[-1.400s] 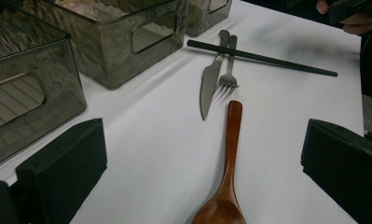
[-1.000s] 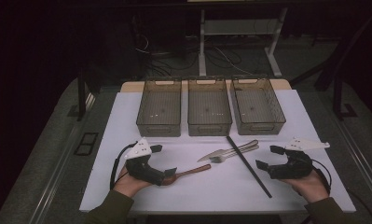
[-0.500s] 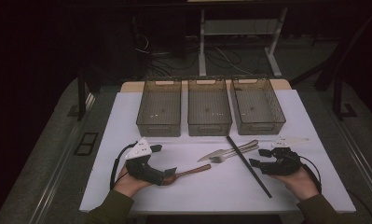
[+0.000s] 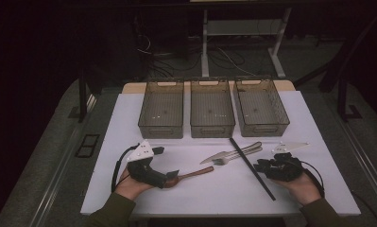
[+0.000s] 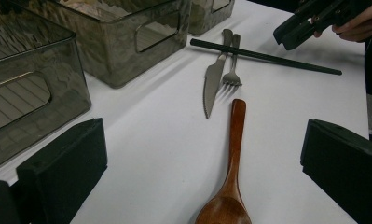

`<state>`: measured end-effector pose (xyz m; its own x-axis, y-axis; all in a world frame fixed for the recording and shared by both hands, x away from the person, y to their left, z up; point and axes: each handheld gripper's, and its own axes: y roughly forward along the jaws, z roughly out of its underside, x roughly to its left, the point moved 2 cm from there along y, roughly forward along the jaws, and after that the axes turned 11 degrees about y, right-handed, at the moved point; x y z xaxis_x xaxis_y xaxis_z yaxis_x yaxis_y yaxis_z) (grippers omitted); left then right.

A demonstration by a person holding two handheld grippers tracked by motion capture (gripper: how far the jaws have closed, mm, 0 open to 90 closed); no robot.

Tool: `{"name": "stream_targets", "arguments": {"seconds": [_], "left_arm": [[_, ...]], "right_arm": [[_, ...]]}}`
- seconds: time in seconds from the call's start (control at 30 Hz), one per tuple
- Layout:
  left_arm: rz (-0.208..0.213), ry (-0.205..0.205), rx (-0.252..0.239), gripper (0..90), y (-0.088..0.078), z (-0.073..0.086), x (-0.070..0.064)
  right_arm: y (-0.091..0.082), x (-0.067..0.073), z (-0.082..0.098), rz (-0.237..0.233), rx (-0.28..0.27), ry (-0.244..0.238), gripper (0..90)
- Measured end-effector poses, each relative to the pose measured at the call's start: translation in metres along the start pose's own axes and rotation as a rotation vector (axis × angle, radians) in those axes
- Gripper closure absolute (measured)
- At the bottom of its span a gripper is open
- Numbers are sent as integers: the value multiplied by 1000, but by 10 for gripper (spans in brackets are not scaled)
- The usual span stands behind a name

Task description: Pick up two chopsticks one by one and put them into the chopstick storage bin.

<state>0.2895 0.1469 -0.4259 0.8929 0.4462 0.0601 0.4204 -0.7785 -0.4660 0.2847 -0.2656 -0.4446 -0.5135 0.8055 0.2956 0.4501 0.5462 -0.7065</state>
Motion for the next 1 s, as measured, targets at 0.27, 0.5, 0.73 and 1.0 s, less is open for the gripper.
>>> {"name": "stream_targets", "arguments": {"seconds": [0.27,0.5,0.73,1.0], "left_arm": [[-2,-1,-2,0,0,0,0],[-3,1,-2,0,0,0,0],[0,2,1,0,0,0,0],[-1,6,4,0,0,0,0]], "right_arm": [[3,0,4,2,38,-6,754],[3,1,6,3,51,-6,773],[4,1,8,3,60,-4,781],[6,1,9,11,76,-8,799]]}}
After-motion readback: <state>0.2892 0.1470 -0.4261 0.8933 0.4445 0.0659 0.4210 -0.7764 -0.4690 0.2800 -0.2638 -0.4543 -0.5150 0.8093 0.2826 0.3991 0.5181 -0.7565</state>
